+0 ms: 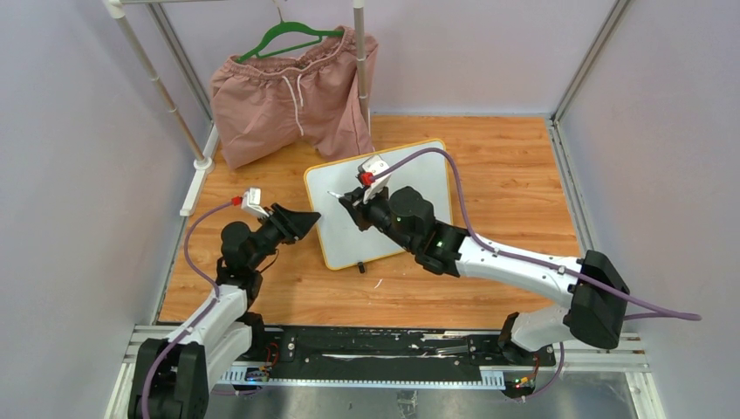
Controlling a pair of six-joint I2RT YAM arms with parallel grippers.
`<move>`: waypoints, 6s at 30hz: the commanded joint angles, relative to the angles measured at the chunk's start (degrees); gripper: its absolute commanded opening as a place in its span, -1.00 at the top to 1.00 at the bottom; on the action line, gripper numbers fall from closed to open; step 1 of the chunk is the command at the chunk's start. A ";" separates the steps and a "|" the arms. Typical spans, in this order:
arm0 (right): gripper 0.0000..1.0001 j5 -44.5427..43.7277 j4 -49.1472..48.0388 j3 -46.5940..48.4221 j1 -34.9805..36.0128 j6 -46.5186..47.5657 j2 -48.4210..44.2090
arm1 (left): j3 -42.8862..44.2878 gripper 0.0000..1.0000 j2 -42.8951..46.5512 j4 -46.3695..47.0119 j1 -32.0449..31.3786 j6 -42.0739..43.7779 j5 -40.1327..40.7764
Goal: Write a sentence on the whiteboard
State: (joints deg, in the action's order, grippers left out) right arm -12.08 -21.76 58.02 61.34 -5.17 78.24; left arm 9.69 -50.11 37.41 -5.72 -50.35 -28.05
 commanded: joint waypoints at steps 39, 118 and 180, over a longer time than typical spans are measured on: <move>1.00 -0.77 -3.82 5.49 -3.59 -2.81 9.12 | -2.15 0.76 -0.23 6.89 -0.17 0.34 -0.77; 1.00 3.12 1.14 1.13 -5.79 -9.63 5.48 | -1.99 0.94 -0.17 7.86 -0.18 0.16 -1.13; 1.00 2.90 3.71 0.44 -7.16 -10.07 3.00 | -2.33 0.97 0.47 7.86 -0.19 0.16 -1.30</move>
State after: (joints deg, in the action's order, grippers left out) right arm -9.04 -17.87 57.06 54.96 -15.42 80.55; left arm 7.60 -50.46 42.04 -5.74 -49.91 -28.95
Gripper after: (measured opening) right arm 0.150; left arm 0.166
